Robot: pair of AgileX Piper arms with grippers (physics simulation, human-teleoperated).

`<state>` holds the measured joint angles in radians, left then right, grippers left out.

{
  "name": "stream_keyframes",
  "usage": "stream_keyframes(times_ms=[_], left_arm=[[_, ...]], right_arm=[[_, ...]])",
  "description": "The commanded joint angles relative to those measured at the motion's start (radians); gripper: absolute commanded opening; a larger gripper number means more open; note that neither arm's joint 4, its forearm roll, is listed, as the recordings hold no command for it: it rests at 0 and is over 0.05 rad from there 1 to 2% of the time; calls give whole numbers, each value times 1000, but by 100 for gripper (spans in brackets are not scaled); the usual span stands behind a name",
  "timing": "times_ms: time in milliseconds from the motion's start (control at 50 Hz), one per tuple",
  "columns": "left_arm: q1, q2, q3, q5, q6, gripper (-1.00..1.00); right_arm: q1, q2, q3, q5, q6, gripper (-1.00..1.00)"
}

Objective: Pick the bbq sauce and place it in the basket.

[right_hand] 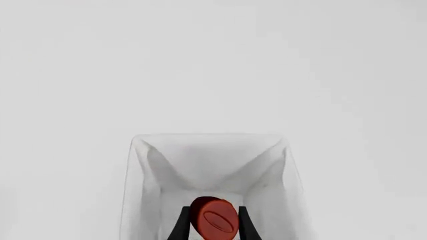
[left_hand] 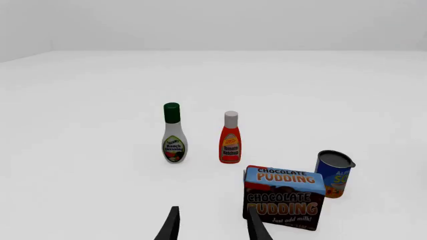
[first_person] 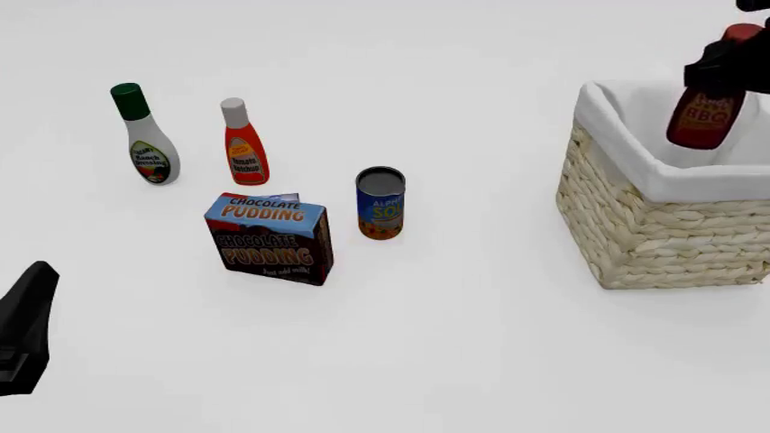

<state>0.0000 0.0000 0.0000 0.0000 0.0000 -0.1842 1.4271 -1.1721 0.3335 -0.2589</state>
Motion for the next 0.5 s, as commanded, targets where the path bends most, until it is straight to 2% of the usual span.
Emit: stream_keyframes(times_ms=[20,500], left_arm=[[0,0,0,0,0,100],[0,0,0,0,0,100]], right_arm=[[-30,40,33,-52,25,-100],[-57,133,60,-122,28,-100]])
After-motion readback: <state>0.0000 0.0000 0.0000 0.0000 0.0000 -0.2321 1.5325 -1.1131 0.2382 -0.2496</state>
